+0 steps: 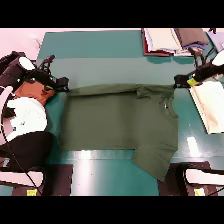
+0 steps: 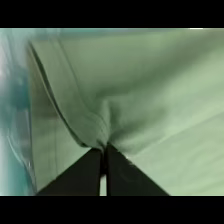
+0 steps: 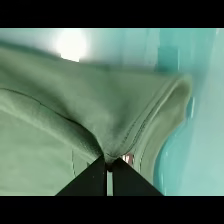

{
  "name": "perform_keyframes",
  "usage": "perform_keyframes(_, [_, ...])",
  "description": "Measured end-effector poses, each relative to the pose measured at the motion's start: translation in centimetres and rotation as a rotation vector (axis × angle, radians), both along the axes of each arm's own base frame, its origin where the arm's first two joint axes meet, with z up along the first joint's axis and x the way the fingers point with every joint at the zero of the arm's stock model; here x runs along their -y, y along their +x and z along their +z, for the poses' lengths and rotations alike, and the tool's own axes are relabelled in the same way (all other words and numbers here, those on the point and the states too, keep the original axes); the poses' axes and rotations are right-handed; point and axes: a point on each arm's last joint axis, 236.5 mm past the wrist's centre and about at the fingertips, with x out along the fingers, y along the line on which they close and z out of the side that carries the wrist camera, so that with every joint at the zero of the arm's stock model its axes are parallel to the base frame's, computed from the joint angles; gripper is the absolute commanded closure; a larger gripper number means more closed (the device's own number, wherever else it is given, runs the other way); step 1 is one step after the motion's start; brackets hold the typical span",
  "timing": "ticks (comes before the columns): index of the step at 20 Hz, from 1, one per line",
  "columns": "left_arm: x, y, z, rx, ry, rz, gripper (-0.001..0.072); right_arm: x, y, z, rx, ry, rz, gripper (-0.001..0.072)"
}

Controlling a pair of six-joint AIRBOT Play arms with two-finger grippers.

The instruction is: Fold the shirts.

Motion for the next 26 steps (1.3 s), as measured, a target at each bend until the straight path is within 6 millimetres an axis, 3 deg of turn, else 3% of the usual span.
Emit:
perform_keyframes(3, [-0.3,-1.3,-0.9,-0.044,0.016,-0.014,0.0683,-0.1,-2.6,-1.6,-0.034,0.000,-0.008,0.0696])
perform_keyframes(7, [-1.0,-1.9,-0.7,-0.050,0.048,-0.014,0.0681,0.7,-5.0,-2.2,-0.046,0.003,-0.042,0.0694])
perform_keyframes(8, [-1.1,-2.0,-0.7,-0.051,0.052,-0.014,0.0544,0.8,-5.3,-2.3,-0.047,0.003,-0.049,0.0694])
perform_keyframes(9, [-1.2,-2.2,-0.6,-0.054,0.059,-0.015,0.0230,0.9,-5.6,-2.3,-0.049,0.003,-0.053,0.0676])
perform_keyframes(10, [-1.4,-2.2,-0.6,-0.054,0.065,-0.015,0.0159,1.0,-5.9,-2.3,-0.050,0.003,-0.057,0.0416])
perform_keyframes(11, [-1.4,-2.3,-0.5,-0.055,0.065,-0.010,0.0159,1.2,-6.1,-2.4,-0.056,0.000,-0.058,0.0217])
perform_keyframes(14, [-2.3,-2.4,1.3,-0.016,0.091,0.005,0.0159,1.5,-6.3,-1.5,-0.050,0.003,-0.065,0.0220])
perform_keyframes(16, [-3.5,-3.3,3.1,0.014,0.136,0.008,0.0159,1.8,-6.3,0.3,-0.024,0.003,-0.071,0.0220])
perform_keyframes(18, [-4.7,-5.9,4.0,-0.003,0.188,0.007,0.0159,1.8,-6.7,2.3,0.008,0.000,-0.069,0.0222])
perform_keyframes(20, [-5.4,-9.2,3.6,-0.036,0.218,0.021,0.0159,1.3,-7.5,4.1,0.035,0.002,-0.055,0.0222])
perform_keyframes(26, [-4.0,-20.7,-2.8,-0.254,0.163,0.032,0.0159,-1.8,-8.1,6.7,0.100,0.030,0.019,0.0246])
